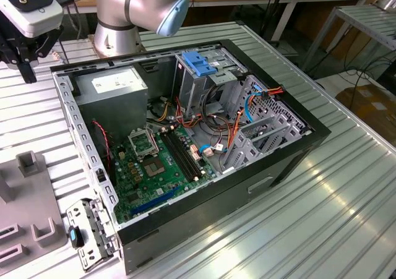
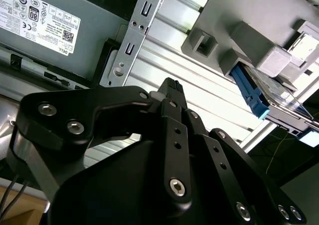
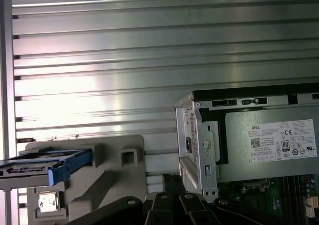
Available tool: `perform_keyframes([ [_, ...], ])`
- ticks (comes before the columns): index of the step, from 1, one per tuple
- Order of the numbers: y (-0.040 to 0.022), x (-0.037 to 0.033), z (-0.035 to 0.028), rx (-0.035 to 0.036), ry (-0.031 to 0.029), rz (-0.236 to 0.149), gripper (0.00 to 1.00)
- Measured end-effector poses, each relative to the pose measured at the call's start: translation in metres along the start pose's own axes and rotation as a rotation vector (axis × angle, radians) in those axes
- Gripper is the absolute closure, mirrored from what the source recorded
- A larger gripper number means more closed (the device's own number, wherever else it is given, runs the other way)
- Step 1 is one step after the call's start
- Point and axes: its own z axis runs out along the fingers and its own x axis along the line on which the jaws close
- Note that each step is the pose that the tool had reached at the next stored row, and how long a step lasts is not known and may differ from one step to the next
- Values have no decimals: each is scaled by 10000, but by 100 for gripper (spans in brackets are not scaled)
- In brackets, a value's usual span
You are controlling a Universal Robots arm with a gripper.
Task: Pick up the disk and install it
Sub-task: 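Reach for the disk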
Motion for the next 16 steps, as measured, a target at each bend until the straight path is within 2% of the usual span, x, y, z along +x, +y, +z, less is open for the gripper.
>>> perform_keyframes([
  [16, 0, 167, -4, 0, 0, 0, 89],
])
